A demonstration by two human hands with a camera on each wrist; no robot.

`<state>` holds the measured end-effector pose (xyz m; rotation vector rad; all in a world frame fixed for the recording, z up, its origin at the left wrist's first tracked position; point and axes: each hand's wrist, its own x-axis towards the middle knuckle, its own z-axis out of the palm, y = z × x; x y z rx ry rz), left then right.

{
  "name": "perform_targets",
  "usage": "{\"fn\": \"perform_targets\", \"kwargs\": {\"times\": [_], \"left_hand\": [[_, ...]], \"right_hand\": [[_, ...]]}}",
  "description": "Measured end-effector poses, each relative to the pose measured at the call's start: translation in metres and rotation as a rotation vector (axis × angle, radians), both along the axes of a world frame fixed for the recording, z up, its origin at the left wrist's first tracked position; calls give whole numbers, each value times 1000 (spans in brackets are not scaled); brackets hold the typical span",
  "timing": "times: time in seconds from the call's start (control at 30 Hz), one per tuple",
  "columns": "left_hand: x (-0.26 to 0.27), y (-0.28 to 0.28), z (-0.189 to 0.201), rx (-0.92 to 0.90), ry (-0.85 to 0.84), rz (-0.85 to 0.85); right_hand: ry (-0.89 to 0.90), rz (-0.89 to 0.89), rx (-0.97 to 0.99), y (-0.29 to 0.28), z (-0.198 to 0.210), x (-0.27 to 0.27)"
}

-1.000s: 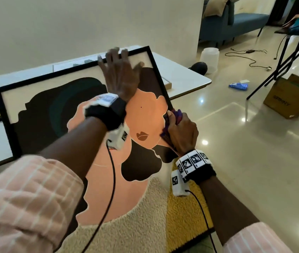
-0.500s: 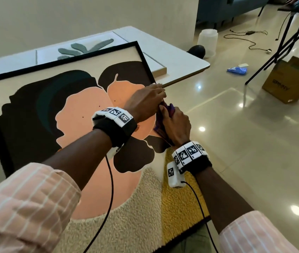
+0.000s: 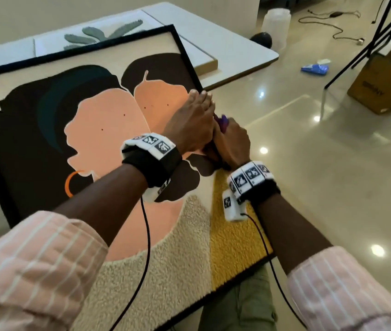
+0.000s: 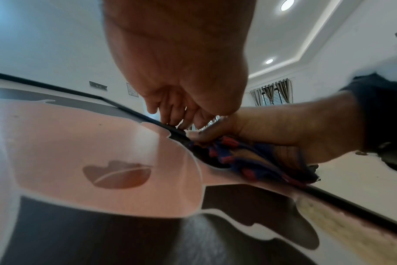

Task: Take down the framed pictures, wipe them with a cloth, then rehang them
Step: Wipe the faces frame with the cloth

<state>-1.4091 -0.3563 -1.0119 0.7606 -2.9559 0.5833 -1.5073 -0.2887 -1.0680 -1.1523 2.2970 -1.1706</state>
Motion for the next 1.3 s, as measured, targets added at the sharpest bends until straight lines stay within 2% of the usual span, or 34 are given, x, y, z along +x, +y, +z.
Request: {"fn": "perform_targets", "kwargs": {"times": [0.07, 0.2, 0.3, 0.43, 0.63, 0.77, 0.93, 1.0, 1.2, 1.3], "left_hand": [[-1, 0, 4, 5, 10, 20], [4, -1, 2, -5, -35, 37], [1, 5, -4, -54, -80, 36], [-2, 8, -4, -40, -35, 64], [11, 18, -23, -91, 21, 89], [4, 26, -26, -41, 39, 122], [3, 36, -31, -12, -1, -59], [4, 42, -42, -17, -21, -67], [-4, 54, -45, 45, 117, 26], [-3, 51, -49, 60, 158, 36]], "right_hand": [[-50, 31, -11, -8, 5, -5], [-45, 26, -9, 18, -21, -3], [-73, 14, 10, 16, -19, -2], [-59, 16, -18, 6, -8, 1], [30, -74, 36, 56, -46, 8], [-19, -43, 75, 39, -32, 2], [61, -41, 45, 69, -59, 6], [82, -61, 55, 88, -73, 6], [57, -55, 100, 74, -61, 4], [61, -62, 96, 86, -72, 7]]}}
